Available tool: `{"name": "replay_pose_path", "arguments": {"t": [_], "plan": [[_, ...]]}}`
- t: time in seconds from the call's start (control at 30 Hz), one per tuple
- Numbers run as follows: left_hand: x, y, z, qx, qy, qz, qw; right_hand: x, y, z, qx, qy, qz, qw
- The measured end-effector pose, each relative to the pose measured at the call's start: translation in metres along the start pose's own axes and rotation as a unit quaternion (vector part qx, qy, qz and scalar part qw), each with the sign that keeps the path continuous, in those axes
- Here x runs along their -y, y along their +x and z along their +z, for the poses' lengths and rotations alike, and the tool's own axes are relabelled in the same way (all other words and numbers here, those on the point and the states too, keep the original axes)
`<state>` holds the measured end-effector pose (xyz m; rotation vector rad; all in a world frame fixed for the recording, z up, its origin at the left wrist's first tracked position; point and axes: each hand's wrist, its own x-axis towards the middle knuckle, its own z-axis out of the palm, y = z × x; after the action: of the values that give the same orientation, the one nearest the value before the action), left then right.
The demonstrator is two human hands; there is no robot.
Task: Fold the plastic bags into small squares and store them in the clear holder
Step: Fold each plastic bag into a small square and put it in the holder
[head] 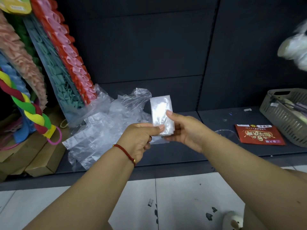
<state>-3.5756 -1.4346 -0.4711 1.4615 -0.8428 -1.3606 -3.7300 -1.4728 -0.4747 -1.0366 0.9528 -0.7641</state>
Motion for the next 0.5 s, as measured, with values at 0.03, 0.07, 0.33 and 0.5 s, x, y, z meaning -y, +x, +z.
{"name": "replay_pose_path", "arguments": {"t": [0.03, 0.07, 0.33, 0.5], "plan": [[0.0000, -0.0006, -0.0008, 0.005, 0.006, -0.003, 1.000, -0.0008, 0.0011, -0.0015, 0.004, 0.002, -0.014, 1.000], [0.0005, -0.0007, -0.0017, 0.008, 0.014, -0.004, 1.000, -0.0015, 0.0016, -0.0025, 0.003, -0.002, -0.026, 1.000], [0.0030, -0.0009, -0.0031, 0.018, 0.092, 0.031, 0.995, -0.0065, -0.0002, -0.0008, -0.029, -0.033, -0.079, 0.996], [0.0036, -0.0009, -0.0025, 0.012, 0.079, 0.010, 0.997, -0.0039, -0.0024, -0.0014, -0.041, -0.036, -0.120, 0.991]]}}
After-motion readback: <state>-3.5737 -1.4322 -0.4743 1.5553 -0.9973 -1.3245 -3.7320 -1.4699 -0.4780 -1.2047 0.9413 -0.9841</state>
